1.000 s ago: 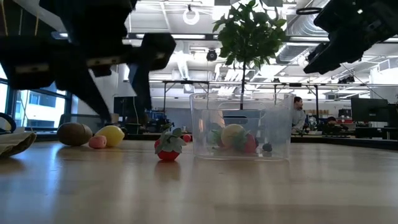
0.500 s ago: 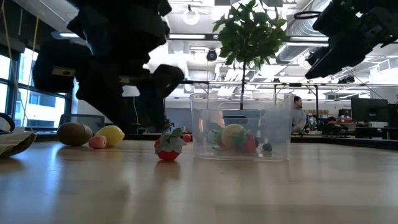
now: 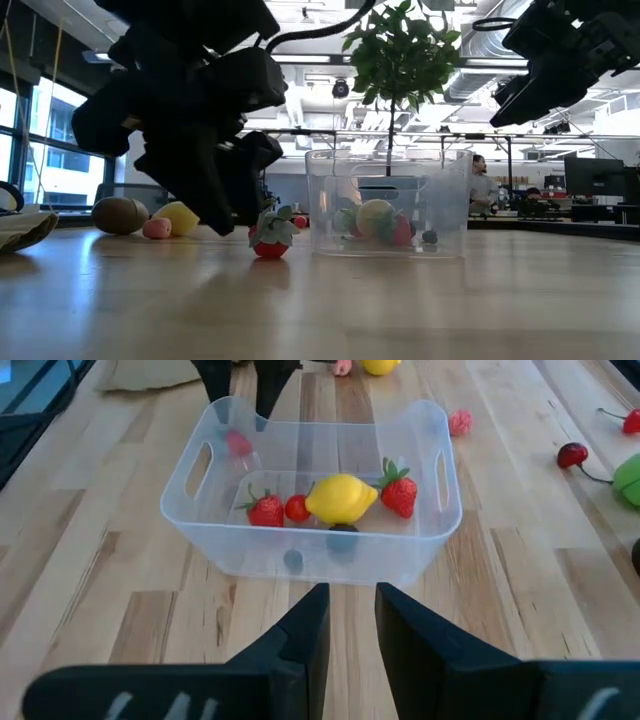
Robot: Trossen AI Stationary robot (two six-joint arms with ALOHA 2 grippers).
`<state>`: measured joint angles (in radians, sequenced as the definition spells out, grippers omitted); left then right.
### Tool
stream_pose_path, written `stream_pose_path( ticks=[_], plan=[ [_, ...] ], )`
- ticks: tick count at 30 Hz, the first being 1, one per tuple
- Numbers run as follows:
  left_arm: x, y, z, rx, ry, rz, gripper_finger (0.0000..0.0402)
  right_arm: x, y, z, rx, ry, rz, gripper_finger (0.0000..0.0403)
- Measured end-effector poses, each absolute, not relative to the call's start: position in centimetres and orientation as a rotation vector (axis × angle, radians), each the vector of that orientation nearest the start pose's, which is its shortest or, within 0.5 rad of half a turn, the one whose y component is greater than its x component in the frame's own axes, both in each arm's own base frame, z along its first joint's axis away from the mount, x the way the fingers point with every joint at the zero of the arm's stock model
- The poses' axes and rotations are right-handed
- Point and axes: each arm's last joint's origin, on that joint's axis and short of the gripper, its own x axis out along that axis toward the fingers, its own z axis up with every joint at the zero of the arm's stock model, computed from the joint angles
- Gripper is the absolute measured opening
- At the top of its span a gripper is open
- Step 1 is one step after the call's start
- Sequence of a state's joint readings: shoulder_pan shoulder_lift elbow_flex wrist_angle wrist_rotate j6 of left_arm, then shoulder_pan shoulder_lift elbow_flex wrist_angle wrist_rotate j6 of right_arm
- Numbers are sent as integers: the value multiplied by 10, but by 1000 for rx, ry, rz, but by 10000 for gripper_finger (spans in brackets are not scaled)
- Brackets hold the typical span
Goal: Pick and placing Produce into tupperware
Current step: Put the red strawberry into the transparent container
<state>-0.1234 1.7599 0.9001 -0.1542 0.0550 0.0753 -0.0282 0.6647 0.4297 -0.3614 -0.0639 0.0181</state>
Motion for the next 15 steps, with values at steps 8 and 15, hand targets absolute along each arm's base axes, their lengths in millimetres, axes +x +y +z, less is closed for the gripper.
stream_pose_path(
  ticks=[8, 15],
  plan=[
    [327, -43, 137, 73, 959, -226, 212, 144, -2, 213, 45, 597, 29, 73],
    [328, -40, 137, 49, 956, -182, 212, 144, -2, 213, 45, 597, 29, 73]
  ],
)
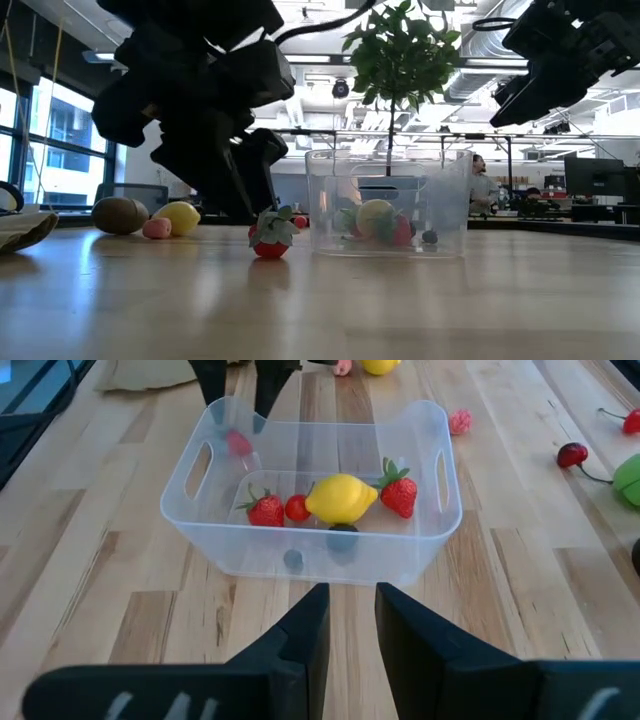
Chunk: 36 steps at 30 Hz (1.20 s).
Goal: Pick and placing Produce into tupperware
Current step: Put the red strawberry into the transparent container
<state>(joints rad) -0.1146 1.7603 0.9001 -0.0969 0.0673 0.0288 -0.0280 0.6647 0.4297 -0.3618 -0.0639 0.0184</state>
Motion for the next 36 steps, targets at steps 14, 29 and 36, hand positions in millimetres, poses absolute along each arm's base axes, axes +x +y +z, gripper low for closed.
stream_pose_path(
  ticks=[14, 29, 36],
  plan=[
    [339, -43, 122, 5, 934, -193, 212, 144, -2, 213, 45, 596, 29, 73],
    [342, -44, 110, 2, 943, -223, 211, 145, -2, 213, 45, 597, 29, 73],
    [343, -44, 110, 4, 935, -218, 207, 145, -2, 213, 45, 598, 29, 73]
  ],
)
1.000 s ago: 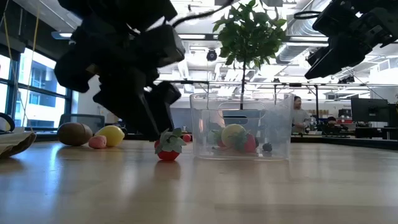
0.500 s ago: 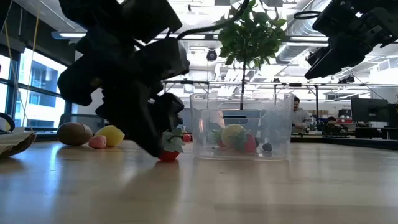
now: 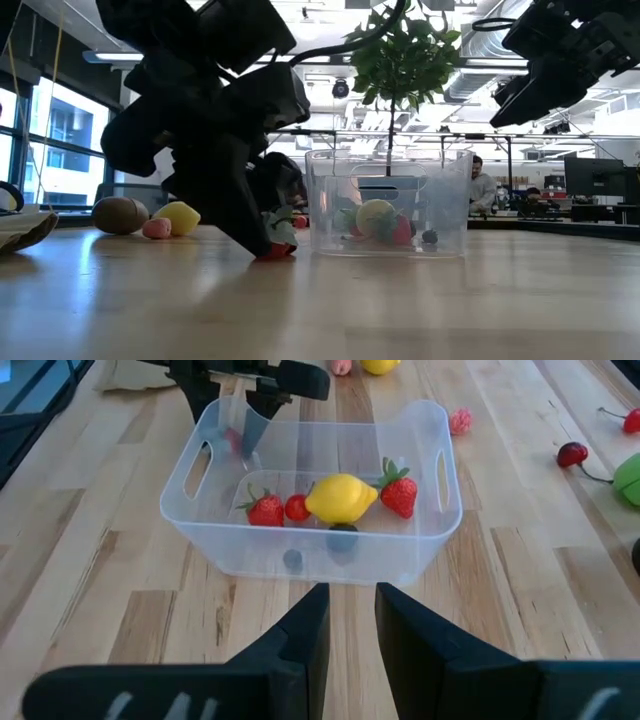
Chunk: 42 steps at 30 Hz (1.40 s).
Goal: Pick and placing Produce into tupperware
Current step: Put the red strawberry into the transparent container
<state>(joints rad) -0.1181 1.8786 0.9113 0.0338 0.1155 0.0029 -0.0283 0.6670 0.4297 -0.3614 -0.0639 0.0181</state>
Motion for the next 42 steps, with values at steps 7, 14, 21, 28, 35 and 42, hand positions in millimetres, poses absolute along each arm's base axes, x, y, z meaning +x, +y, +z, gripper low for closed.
stream_pose_path(
  ticks=[7, 14, 21, 28, 35, 42],
  plan=[
    [344, -44, 110, 4, 920, -214, 154, 145, -2, 213, 46, 599, 29, 73],
    [345, -44, 110, -4, 914, -231, 131, 145, -2, 213, 45, 599, 29, 73],
    [344, -48, 112, -49, 914, -320, 150, 145, -2, 213, 45, 599, 29, 73],
    [343, -57, 137, -104, 798, -506, 120, 145, -2, 213, 45, 599, 29, 73],
    [342, -69, 184, -95, 568, -581, 150, 145, -2, 213, 45, 599, 29, 73],
    [353, -57, 242, -15, 326, -520, 133, 145, -2, 213, 45, 599, 29, 73]
  ],
)
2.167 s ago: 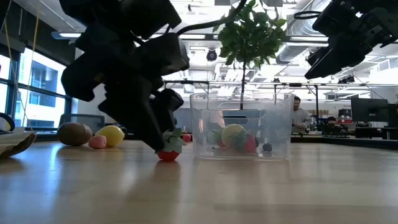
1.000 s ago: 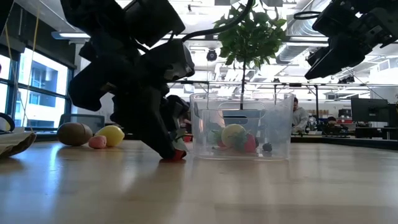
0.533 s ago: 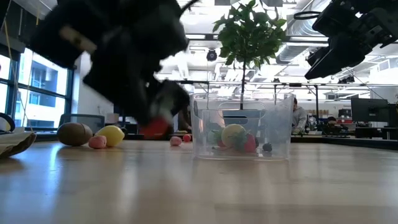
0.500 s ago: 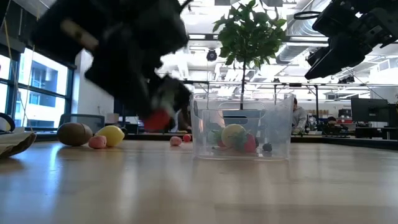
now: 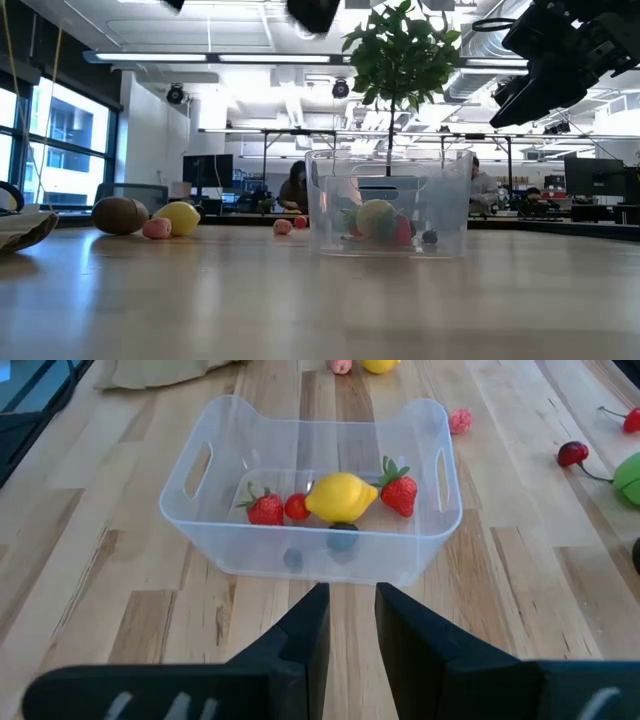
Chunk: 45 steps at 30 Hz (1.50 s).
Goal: Pick and placing Produce into tupperware
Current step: Put the red strawberry into the transparent container
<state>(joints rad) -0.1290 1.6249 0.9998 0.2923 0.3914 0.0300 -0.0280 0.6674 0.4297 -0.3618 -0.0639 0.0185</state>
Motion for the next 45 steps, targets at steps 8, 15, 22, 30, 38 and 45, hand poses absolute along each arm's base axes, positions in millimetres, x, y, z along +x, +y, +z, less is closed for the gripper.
stream_pose_path(
  ticks=[8, 15, 22, 30, 38, 45],
  plan=[
    [376, -6, 285, 173, 405, -333, 143, 145, -2, 213, 45, 599, 29, 73],
    [392, 31, 253, 231, 695, -303, 146, 145, -2, 213, 45, 599, 29, 73],
    [406, 37, 197, 216, 860, -345, 131, 145, -2, 213, 45, 598, 29, 73],
    [414, 39, 156, 200, 972, -336, 149, 145, -2, 213, 46, 598, 29, 73],
    [415, 40, 150, 211, 981, -316, 134, 145, -2, 213, 45, 599, 29, 73],
    [415, 40, 150, 215, 984, -309, 166, 145, -2, 213, 45, 600, 29, 73]
  ],
)
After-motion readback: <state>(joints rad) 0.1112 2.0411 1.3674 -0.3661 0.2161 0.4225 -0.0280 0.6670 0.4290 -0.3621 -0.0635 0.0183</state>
